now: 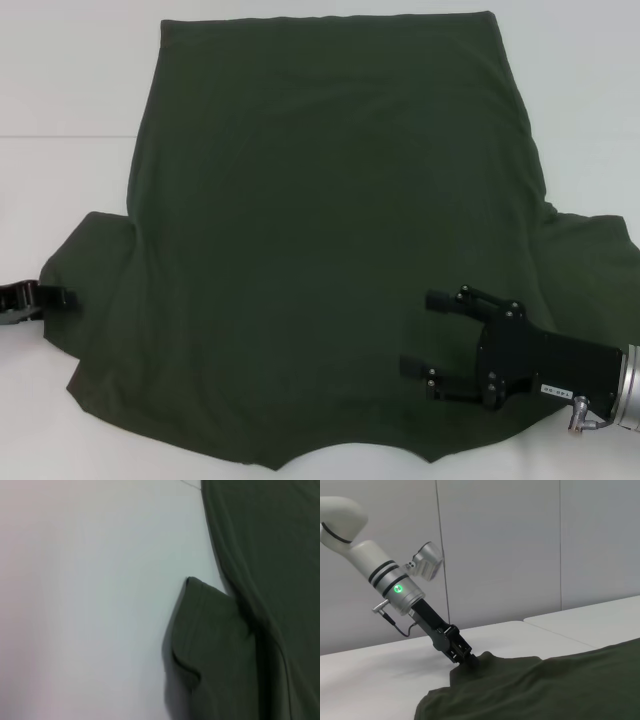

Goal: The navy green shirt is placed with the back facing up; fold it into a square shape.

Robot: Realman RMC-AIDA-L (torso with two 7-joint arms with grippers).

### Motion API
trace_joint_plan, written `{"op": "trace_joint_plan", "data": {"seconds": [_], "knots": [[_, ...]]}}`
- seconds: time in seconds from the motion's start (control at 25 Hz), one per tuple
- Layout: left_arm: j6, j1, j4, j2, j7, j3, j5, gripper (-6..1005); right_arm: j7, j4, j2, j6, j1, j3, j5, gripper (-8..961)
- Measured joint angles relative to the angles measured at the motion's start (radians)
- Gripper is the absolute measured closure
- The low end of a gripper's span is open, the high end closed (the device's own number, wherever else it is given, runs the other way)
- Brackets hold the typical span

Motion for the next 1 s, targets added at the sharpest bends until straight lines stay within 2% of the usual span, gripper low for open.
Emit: {"op": "trace_joint_plan", "data": {"seconds": [0.04,0.48,0.6,0.8,1.0], "knots": [[-0.001,0.0,0.0,0.0,-0.001,0.0,-0.001,301,0.0,0.0,0.0,0.0,0.0,0.0,0.0,38],[-0.002,-0.001,0.002,-0.001,-0.009,-0.005,-0.005,776,0.0,0.0,0.0,0.0,0.0,0.0,0.0,38],[-0.003,-0.001,0.002,-0.001,-0.013,-0.003,-0.006,941,0.0,0.0,0.0,0.0,0.0,0.0,0.0,37],[-0.003,-0.003,0.003,-0.001,-0.014,-0.004,-0.006,995,0.0,0.0,0.0,0.0,0.0,0.0,0.0,38],[-0.008,-0.002,0.005,-0.001,-0.014,-0.008,-0.007,995,0.0,0.0,0.0,0.0,0.0,0.001,0.0,37]]}}
